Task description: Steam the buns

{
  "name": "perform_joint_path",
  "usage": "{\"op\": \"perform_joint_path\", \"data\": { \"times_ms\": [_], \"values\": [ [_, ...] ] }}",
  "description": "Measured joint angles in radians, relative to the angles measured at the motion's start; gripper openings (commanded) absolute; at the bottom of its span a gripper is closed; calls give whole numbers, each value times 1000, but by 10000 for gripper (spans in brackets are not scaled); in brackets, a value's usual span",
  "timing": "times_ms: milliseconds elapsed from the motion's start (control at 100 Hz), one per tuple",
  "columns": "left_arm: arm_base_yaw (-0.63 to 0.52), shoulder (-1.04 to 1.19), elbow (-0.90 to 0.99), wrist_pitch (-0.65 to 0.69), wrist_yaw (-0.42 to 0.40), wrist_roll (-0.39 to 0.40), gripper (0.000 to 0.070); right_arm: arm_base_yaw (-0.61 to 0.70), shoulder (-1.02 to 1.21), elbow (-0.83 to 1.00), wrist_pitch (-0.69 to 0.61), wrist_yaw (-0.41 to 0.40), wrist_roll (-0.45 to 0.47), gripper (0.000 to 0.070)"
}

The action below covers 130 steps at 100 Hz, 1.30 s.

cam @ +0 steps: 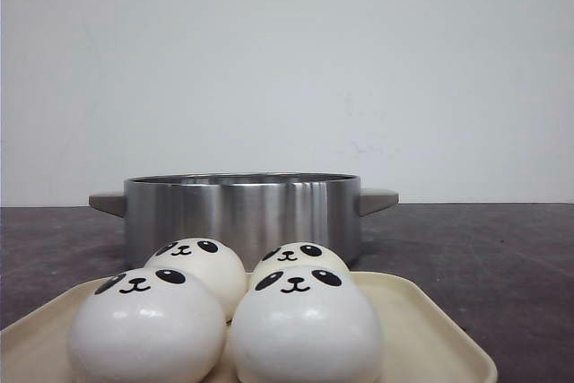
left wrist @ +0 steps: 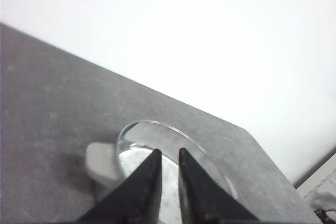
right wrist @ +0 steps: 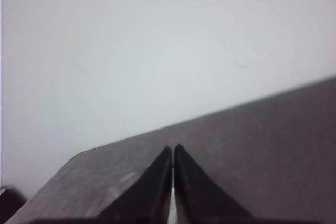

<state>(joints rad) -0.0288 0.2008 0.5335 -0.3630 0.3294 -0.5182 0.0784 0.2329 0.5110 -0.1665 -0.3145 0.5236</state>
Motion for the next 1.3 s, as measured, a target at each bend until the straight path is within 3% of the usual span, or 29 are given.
{"op": "perform_joint_path", "data": {
  "times_ms": [80,240,280,310,350,420,450,490,640,770,850,1060,1220,1300],
  "values": [
    [-1,127,153,-73,7,76,14,0,102,158,-56,-26,-62,1],
    [-45,341,446,-198,-25,243,20,1,293,461,-257,-3,-226,1],
    [-45,381,505,-230,-36,279,61,1,333,519,-308,12,-264,3],
    [-44,408,545,-249,-37,302,131,1,360,554,-338,23,-287,23],
    [-50,441,589,-258,-37,323,268,2,390,589,-361,22,-312,119],
    [-64,476,639,-257,-36,345,537,9,422,619,-357,-3,-338,456],
    [-69,483,647,-258,-36,350,601,18,433,622,-346,-18,-340,570],
    [-72,486,648,-268,-36,354,624,32,443,622,-338,-32,-336,633],
    [-98,484,648,-336,-36,362,625,102,489,622,-339,-104,-287,633],
    [-135,480,648,-393,-36,362,626,206,565,623,-339,-98,-279,632],
    [-158,482,648,-409,-36,362,625,295,640,627,-365,-40,-270,631],
    [-192,499,648,-443,-42,363,626,555,924,627,-562,206,-191,599],
    [-206,501,648,-475,-43,363,626,659,1131,627,-615,203,-72,585],
    [-209,500,648,-483,-43,364,626,674,1229,627,-614,184,-39,541]
  ]
}}
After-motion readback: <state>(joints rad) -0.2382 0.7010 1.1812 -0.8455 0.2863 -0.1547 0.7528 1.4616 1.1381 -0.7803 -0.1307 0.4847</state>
